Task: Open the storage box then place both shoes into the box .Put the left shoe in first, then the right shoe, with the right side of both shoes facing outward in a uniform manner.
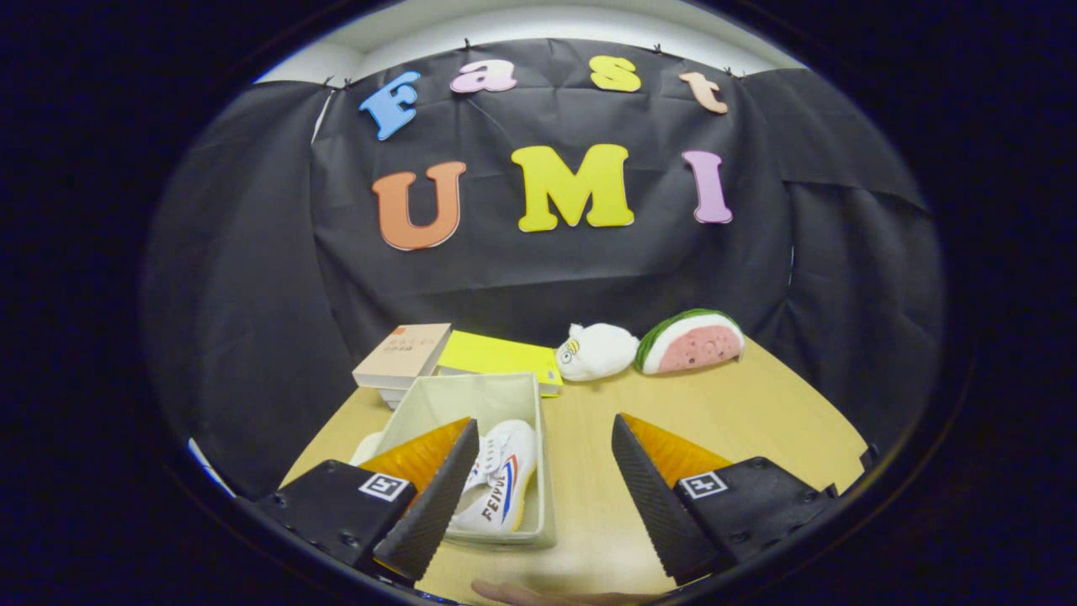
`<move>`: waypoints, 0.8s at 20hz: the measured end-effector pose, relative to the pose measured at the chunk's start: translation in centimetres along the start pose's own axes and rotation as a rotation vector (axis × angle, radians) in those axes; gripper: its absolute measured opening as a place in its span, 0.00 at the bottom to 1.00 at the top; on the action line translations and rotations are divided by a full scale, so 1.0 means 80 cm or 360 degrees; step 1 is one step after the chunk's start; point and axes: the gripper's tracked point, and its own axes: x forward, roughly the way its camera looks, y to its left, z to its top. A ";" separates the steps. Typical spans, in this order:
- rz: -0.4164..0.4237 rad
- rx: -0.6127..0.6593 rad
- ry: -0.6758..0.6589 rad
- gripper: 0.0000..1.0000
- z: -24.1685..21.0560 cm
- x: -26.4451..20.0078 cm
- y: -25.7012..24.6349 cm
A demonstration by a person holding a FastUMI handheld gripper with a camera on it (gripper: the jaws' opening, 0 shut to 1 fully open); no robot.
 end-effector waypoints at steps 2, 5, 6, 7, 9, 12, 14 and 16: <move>0.0062 -0.0002 -0.0099 1.00 0.011 -0.013 0.002; 0.0118 -0.0023 -0.0309 1.00 0.029 -0.028 0.002; 0.0140 -0.0042 -0.0357 1.00 0.033 -0.033 0.004; 0.0155 -0.0063 -0.0360 1.00 0.032 -0.034 0.003; 0.0175 0.0000 -0.0444 1.00 0.041 -0.037 0.003; 0.0216 0.0022 -0.0497 1.00 0.040 -0.037 0.003; 0.0189 0.0006 -0.0523 1.00 0.040 -0.033 -0.006; 0.0193 -0.0006 -0.0526 1.00 0.039 -0.032 -0.011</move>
